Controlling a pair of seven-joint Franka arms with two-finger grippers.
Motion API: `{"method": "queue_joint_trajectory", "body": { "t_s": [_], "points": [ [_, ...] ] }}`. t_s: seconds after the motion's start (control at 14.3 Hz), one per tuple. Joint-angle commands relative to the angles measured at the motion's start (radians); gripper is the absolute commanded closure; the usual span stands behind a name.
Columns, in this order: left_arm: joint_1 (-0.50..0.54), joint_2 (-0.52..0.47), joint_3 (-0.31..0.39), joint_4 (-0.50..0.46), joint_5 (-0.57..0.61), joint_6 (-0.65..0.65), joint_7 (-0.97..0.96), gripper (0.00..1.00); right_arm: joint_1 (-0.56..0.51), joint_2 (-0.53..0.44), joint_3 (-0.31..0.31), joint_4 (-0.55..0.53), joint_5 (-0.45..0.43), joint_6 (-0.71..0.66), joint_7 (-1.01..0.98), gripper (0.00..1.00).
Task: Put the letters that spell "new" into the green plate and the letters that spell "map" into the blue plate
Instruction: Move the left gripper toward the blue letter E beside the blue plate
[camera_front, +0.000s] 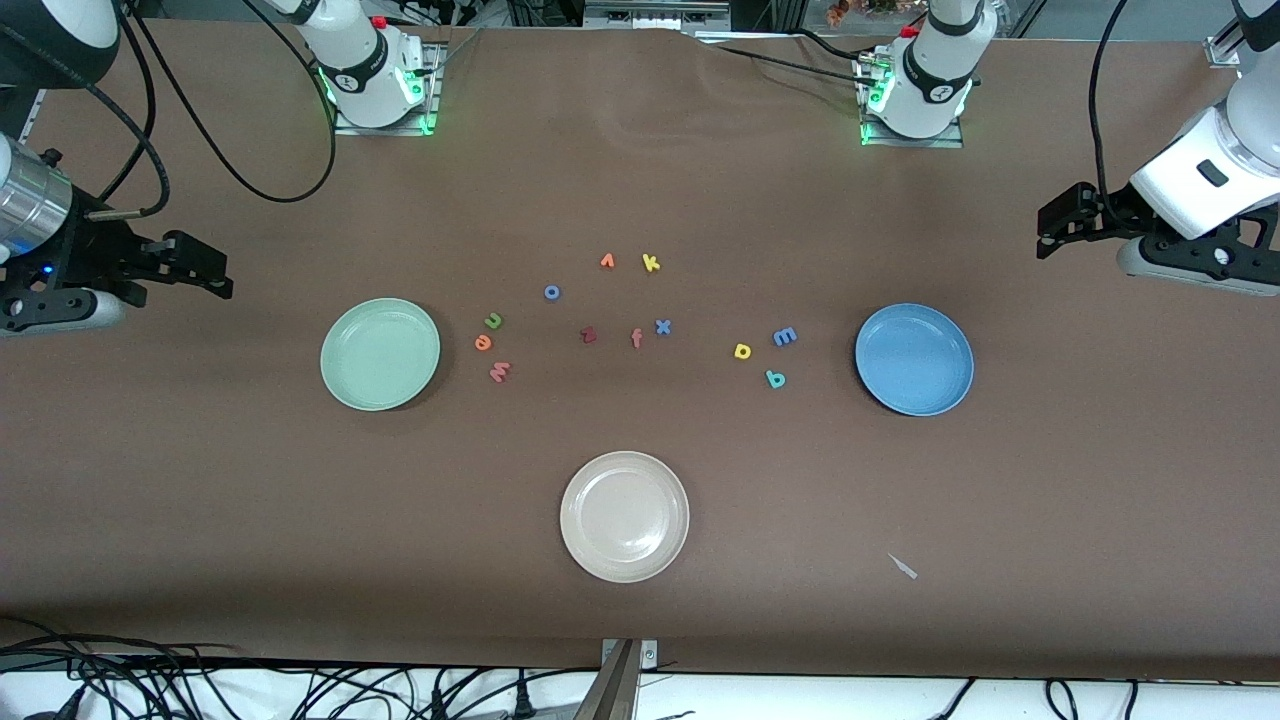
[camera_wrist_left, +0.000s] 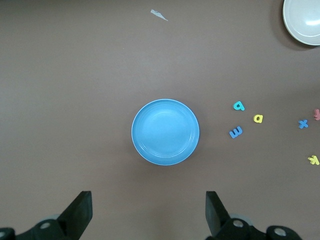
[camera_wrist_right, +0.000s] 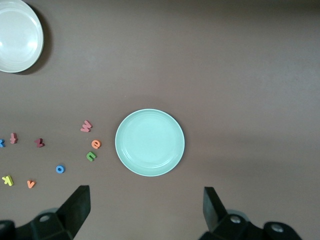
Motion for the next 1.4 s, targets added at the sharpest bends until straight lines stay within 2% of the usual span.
{"method": "queue_joint_trajectory", "body": {
  "t_s": [0.0,0.28,0.42,0.56,0.77,0.91,1.05,1.19,1.33],
  "points": [
    [-0.001,0.000,-0.011,0.022,0.014,-0.032,0.005,0.00,-0.007,-0.003,-0.001,0.004,0.018,-0.011,0.007,0.00],
    [-0.002,0.011,-0.123,0.019,0.011,-0.106,0.010,0.00,-0.007,-0.002,-0.024,0.001,0.022,-0.012,0.008,0.00],
    [-0.022,0.050,-0.139,0.021,-0.003,-0.147,0.016,0.00,-0.009,0.004,-0.031,0.004,0.045,-0.008,0.005,0.00],
    [-0.036,0.141,-0.139,0.024,-0.015,-0.148,0.016,0.00,0.002,0.014,-0.031,-0.005,0.049,0.017,0.007,0.00],
    [-0.057,0.216,-0.143,0.022,-0.058,-0.143,0.022,0.00,0.000,-0.006,-0.030,-0.064,0.043,0.049,0.003,0.00],
    [-0.088,0.277,-0.151,0.023,-0.057,-0.062,0.025,0.00,-0.001,-0.017,-0.028,-0.092,0.050,0.048,0.003,0.00],
    [-0.125,0.345,-0.154,0.012,-0.054,0.015,0.136,0.00,-0.001,-0.018,-0.024,-0.117,0.049,0.046,-0.009,0.00],
    [-0.160,0.383,-0.154,0.007,-0.051,0.055,0.210,0.00,-0.001,-0.022,-0.025,-0.135,0.050,0.035,-0.018,0.00],
    [-0.186,0.394,-0.154,-0.039,-0.043,0.114,0.214,0.00,-0.001,-0.023,-0.027,-0.163,0.050,0.035,-0.050,0.00]
  ]
}}
